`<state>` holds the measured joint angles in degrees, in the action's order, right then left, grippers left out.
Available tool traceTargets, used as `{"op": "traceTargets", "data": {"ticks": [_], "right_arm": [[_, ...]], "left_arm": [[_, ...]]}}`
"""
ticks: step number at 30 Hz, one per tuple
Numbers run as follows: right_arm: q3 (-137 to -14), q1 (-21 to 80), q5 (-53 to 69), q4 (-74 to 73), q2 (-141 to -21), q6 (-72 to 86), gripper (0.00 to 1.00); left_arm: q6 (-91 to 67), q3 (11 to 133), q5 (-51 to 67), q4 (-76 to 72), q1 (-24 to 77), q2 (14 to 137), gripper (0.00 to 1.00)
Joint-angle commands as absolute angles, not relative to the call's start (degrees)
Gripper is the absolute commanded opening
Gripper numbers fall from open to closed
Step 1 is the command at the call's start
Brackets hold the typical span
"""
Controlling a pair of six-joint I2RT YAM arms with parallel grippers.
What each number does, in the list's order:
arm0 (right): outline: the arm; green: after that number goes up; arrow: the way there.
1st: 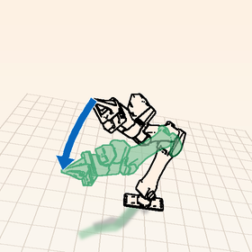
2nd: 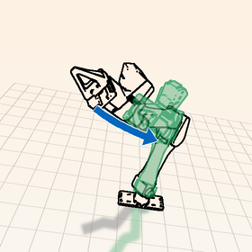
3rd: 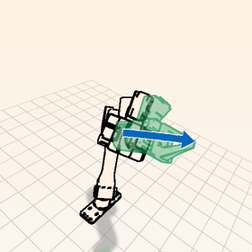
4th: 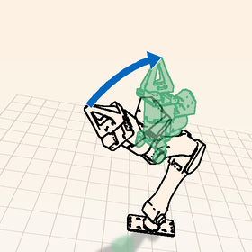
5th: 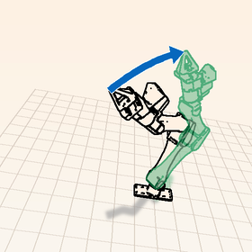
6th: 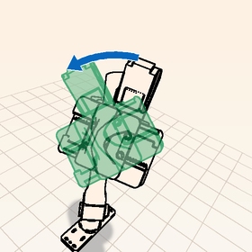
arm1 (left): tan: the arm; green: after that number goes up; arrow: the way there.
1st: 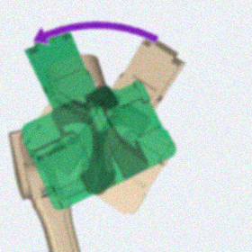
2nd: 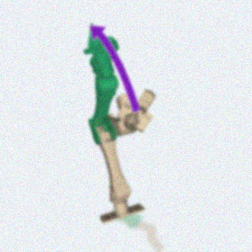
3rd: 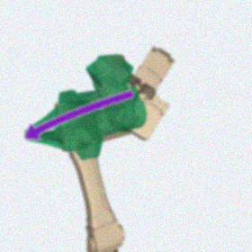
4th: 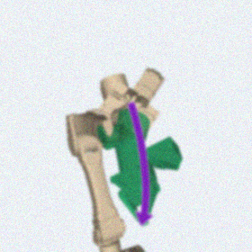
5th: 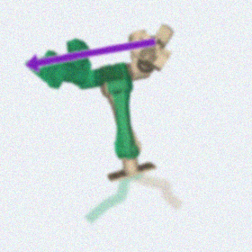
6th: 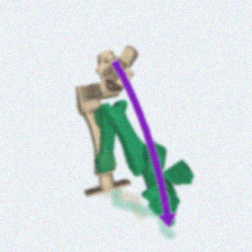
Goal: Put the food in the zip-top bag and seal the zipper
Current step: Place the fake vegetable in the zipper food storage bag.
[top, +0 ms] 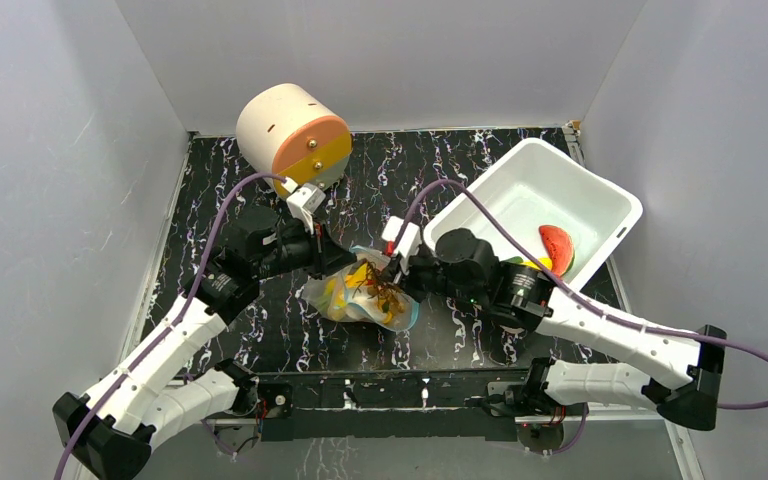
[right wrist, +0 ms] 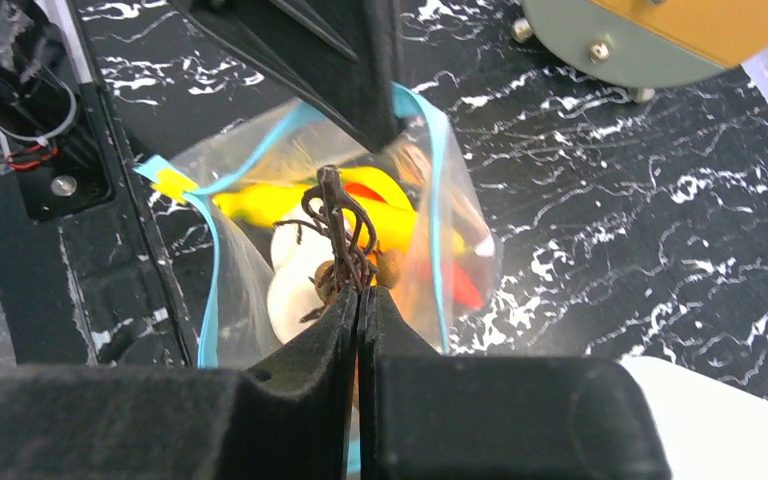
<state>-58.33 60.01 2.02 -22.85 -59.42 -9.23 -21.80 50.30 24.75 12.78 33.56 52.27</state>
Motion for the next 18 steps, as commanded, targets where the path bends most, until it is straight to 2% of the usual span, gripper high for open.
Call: {"op": "traceTargets", "data": {"ticks": [1,6,14,18], "right_arm": [[-56.8,64.3,-3.4,-12.0,-61.9,-7.5,0.00],[-54.4,65.7,-7.0,-2.5,-64.1,-5.4,0.00],[-38.9,65.7,-10.4,17.1,-61.5,-5.2,0.00],[-33.0,65.7,-11.9,21.1,-59.8,-3.0,0.00]], "left_arm": [[-26.5,48.8,28.6,6.8,33.8,50.4,0.00],[-29.2,47.3,30.6,4.1,33.8,49.9,0.00],[-32.0,47.0,32.7,1.1,33.8,48.7,0.00],[-32.9,47.6,34.2,1.0,33.8,48.9,0.00]]}}
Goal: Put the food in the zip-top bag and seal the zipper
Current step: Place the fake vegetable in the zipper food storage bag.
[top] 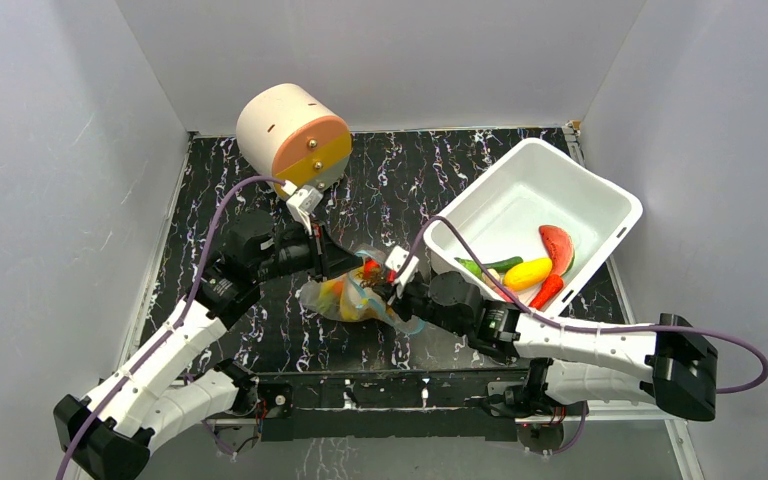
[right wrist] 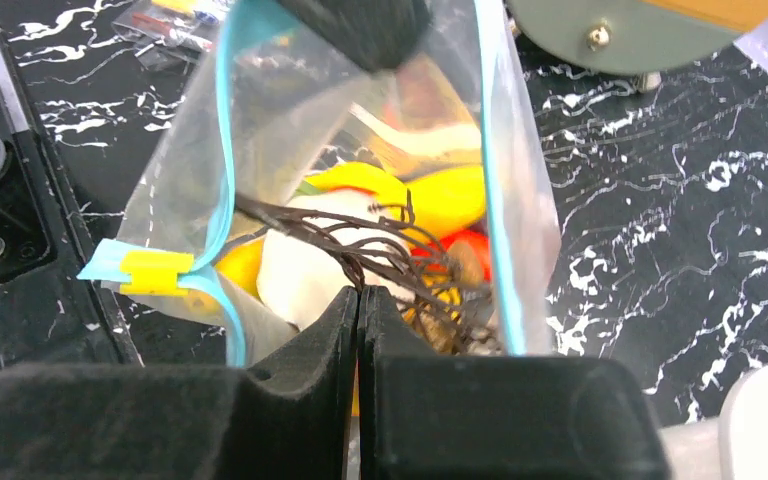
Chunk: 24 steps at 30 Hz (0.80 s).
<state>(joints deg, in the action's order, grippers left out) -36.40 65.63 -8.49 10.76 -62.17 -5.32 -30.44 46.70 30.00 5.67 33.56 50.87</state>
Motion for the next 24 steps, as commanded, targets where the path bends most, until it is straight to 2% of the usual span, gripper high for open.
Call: {"op": "traceTargets", "data": {"ticks": [1,10,12,17,21,24], "right_arm": [[-32.5,65.7,-12.1,21.0,-59.7,-2.6,0.00],[-33.9,65.7,-9.7,22.1,-61.2,1.3,0.00],[-34.1,65.7,-9.3,22.8,-62.2,1.6,0.00],[-34.0,65.7,-12.8,25.4,-65.9,2.5,0.00],[-36.8,65.7,-15.6,24.2,-69.5,3.7,0.00],[-39.2,65.3,-16.8,23.1,-71.9,5.4,0.00]], "left_arm": [[-33.0,47.6,34.4,1.3,33.8,49.0,0.00],[-33.4,46.0,32.4,1.6,33.8,48.6,0.02],[-32.6,45.8,32.4,1.5,33.8,48.4,0.09],[-19.9,48.1,32.3,7.8,33.8,47.3,0.41],[-6.7,49.6,33.4,15.3,33.7,43.9,0.48],[2.4,49.6,35.6,19.3,33.8,40.8,0.48]]}}
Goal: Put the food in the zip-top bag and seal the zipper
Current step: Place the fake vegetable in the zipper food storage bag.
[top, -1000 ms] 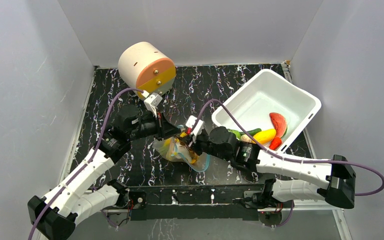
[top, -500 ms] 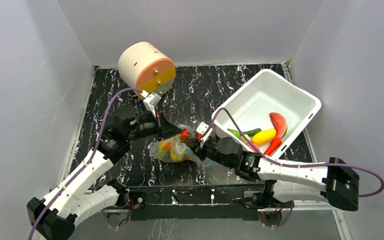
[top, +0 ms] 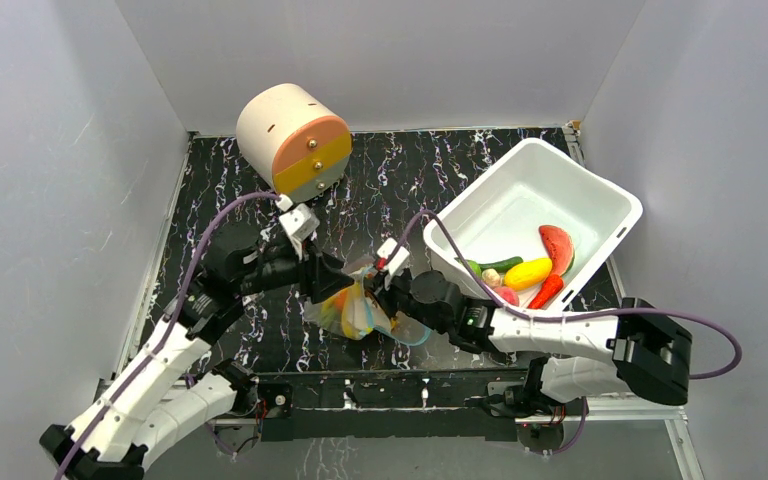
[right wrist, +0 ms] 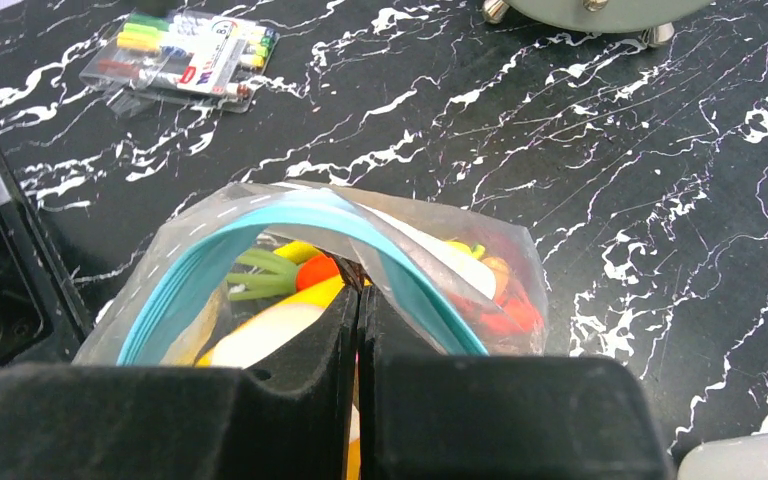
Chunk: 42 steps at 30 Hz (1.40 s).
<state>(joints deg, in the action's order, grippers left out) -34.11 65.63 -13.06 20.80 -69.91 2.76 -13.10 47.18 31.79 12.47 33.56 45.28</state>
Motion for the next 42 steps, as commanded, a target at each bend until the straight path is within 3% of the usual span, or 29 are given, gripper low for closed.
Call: {"op": "traceTargets", "data": {"ticks": [1,8,14,31,42], "right_arm": [[-39.9,65.1,-17.2,22.9,-72.7,6.4,0.00],[-45.6,62.7,-19.5,20.3,-77.2,17.1,0.00],[-50.0,60.7,-19.8,18.8,-81.4,22.3,0.00],[-52.3,60.3,-18.6,17.8,-83.8,25.1,0.00],[-51.5,60.3,-18.3,18.2,-82.9,25.1,0.00]], "left_arm": [[5.3,49.7,36.1,21.2,33.8,40.0,0.48],[16.4,47.3,40.9,27.0,33.8,36.7,0.45],[17.3,41.2,43.9,19.3,33.8,33.5,0.47],[21.8,29.1,38.5,4.7,33.8,33.6,0.47],[20.6,28.6,34.5,0.5,33.8,37.4,0.44]]}}
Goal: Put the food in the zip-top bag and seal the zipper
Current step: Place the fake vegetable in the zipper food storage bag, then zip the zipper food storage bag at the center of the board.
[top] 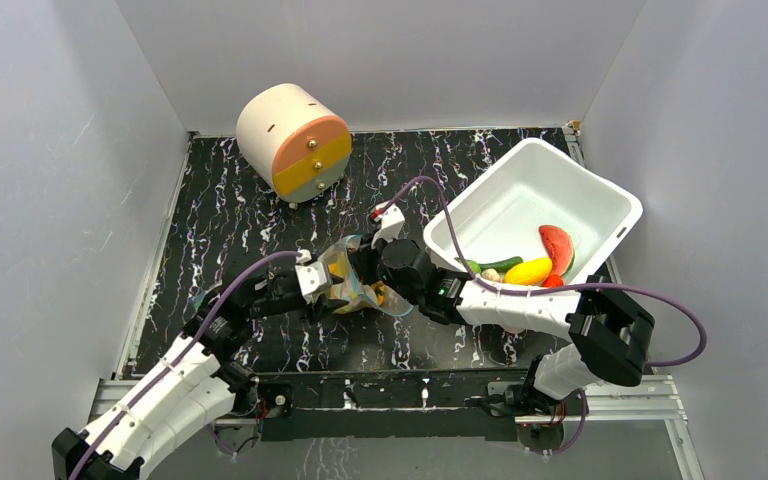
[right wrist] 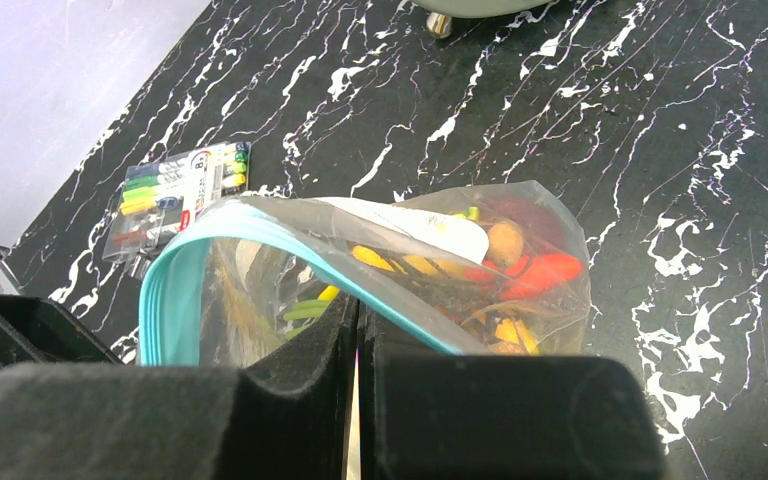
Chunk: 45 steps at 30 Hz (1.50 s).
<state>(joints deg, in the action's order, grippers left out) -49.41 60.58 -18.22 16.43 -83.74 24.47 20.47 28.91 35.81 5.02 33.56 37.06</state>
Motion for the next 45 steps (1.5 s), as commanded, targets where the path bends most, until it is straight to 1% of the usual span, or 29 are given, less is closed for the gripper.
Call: {"op": "traceTargets", "data": {"ticks": [1,2,4,6,7,10,13,16,20,25,28,31,36,39,40,41,43,44,45], "right_arm": [[-51.6,60.3,-18.1,18.2,-83.0,25.0,0.00],[-51.7,60.3,-17.9,18.1,-82.9,24.9,0.00],[-52.0,60.3,-17.2,17.7,-82.7,24.7,0.00],[-52.2,60.3,-16.6,17.1,-82.3,24.6,0.01],[-52.2,60.3,-16.3,16.8,-81.8,24.6,0.03],[-52.4,60.3,-14.6,15.8,-80.3,23.1,0.12],[-52.9,60.3,-14.6,11.6,-77.1,21.3,0.23],[-52.3,60.3,-13.4,8.3,-72.8,18.5,0.32],[-51.7,60.3,-6.8,2.0,-67.3,13.0,0.43],[-50.5,60.3,2.8,-2.9,-62.7,5.6,0.46],[-48.7,60.3,7.0,-1.6,-60.7,1.9,0.45],[-47.1,60.3,7.1,1.3,-60.4,-0.2,0.45],[-47.4,60.3,7.0,3.1,-65.0,-3.3,0.46],[-47.5,60.4,8.8,3.9,-67.6,-4.2,0.43],[-47.7,60.4,8.8,4.1,-68.1,-4.4,0.38],[-48.1,60.4,8.7,4.2,-68.6,-4.7,0.32],[-48.8,60.4,8.8,4.8,-68.8,-4.8,0.13],[-49.2,60.4,9.3,5.2,-68.7,-4.8,0.05],[-49.4,60.4,10.5,5.8,-68.5,-4.8,0.00]], "left_arm": [[20.5,28.5,34.1,0.1,33.8,37.5,0.42],[20.5,28.4,34.0,-0.3,33.8,37.5,0.40],[20.8,28.3,33.6,-0.9,33.8,37.5,0.30],[20.8,28.4,33.4,-1.3,33.8,37.5,0.24],[20.7,28.5,33.3,-1.7,33.8,37.6,0.20],[18.8,28.6,32.9,-2.7,33.8,37.2,0.00],[17.2,28.3,34.0,-2.8,33.8,36.6,0.00],[16.3,28.7,34.7,-1.7,33.8,36.3,0.00],[15.3,29.4,34.4,-0.8,33.8,35.4,0.00],[12.5,30.3,34.9,-2.7,33.8,34.4,0.00],[10.8,31.0,35.5,-3.1,33.8,34.2,0.00],[10.1,31.3,35.7,-3.2,33.8,33.5,0.00],[9.5,31.0,35.4,-3.1,33.8,32.4,0.00],[9.4,31.0,35.4,-2.7,33.8,32.0,0.00],[9.4,31.0,35.2,-2.5,33.8,31.7,0.00],[9.5,31.1,35.1,-2.0,33.8,31.5,0.00],[9.7,31.3,34.7,-1.0,33.8,30.9,0.00],[9.9,31.5,34.4,-0.4,33.8,30.8,0.00],[10.1,31.7,34.2,0.2,33.8,30.5,0.00]]}}
